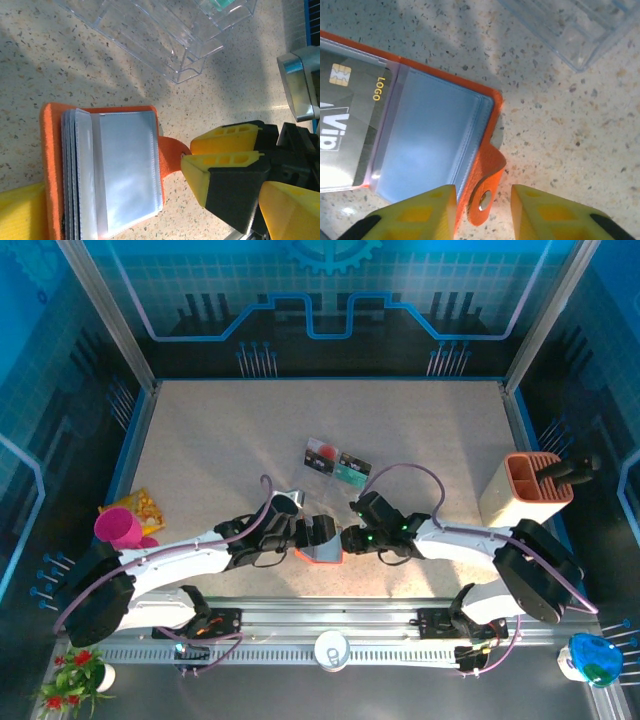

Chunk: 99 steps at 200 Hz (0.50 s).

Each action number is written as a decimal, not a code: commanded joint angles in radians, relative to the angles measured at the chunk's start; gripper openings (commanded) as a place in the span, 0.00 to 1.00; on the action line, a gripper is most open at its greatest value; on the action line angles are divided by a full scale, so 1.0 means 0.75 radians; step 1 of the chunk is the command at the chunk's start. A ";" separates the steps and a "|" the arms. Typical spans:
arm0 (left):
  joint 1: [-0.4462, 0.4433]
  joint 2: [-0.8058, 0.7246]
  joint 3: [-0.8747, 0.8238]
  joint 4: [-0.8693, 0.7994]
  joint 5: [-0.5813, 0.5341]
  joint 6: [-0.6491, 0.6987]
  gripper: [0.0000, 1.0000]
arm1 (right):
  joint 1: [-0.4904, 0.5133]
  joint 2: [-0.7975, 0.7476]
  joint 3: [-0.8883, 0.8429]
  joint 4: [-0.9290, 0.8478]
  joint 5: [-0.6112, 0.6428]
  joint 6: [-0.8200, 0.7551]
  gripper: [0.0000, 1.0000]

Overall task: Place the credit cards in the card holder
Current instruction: Close the card holder at the bottom-center of the table.

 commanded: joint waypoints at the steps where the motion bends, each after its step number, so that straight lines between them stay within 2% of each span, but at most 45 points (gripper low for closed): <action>1: -0.017 0.006 0.045 0.009 -0.020 -0.005 0.99 | -0.038 0.022 -0.013 0.057 -0.011 -0.008 0.19; 27: -0.033 0.028 0.078 0.017 -0.022 -0.006 0.99 | -0.076 0.034 -0.050 0.147 -0.094 0.009 0.00; 76: -0.084 0.167 0.177 0.049 -0.014 0.002 0.99 | -0.102 0.021 -0.084 0.207 -0.158 0.036 0.00; 99: -0.108 0.247 0.196 0.081 -0.013 -0.008 0.99 | -0.143 -0.064 -0.095 0.144 -0.157 0.034 0.19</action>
